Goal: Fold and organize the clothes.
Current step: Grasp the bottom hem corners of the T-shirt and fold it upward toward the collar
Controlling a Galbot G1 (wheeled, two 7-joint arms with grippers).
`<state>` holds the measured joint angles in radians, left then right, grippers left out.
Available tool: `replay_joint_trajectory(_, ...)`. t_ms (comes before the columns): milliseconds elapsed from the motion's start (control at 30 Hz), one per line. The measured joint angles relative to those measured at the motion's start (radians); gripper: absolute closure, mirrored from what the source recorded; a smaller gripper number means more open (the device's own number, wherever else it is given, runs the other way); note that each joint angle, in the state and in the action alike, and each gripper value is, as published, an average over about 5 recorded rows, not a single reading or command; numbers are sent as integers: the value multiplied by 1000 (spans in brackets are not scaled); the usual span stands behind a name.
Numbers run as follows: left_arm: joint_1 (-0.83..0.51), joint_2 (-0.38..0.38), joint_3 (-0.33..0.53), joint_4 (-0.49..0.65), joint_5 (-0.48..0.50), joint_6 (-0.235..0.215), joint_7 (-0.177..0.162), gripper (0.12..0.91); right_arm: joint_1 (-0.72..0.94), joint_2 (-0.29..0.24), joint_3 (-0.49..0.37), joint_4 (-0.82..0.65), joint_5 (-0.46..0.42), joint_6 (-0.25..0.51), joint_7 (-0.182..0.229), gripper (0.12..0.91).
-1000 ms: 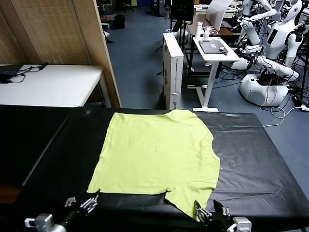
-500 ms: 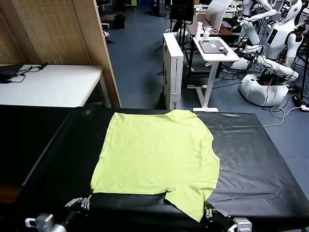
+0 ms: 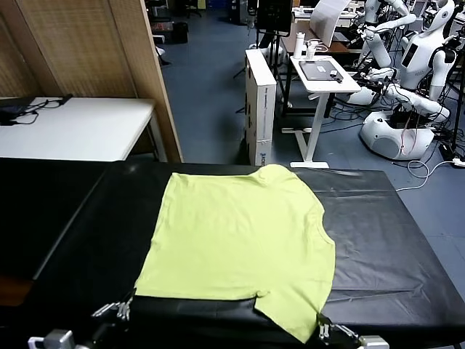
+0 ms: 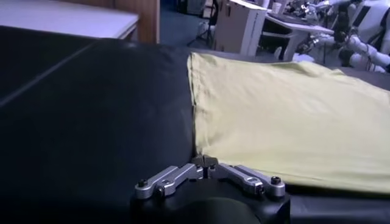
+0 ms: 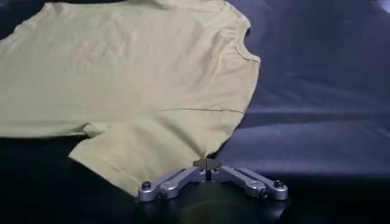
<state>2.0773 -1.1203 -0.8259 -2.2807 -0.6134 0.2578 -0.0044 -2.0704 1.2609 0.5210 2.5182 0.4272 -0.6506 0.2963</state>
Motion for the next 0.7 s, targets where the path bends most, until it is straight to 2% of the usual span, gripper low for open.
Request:
replay_joint_trajectory(267, 1, -14, -6, 5, -27, -32, 6, 884, 43, -13, 36, -5, 42, 87, -41, 886)
replay_joint_trajectory(700, -152, -46, 42, 37, -59, -29, -5, 884, 257, -80, 65, -75, 150, 125, -29, 886)
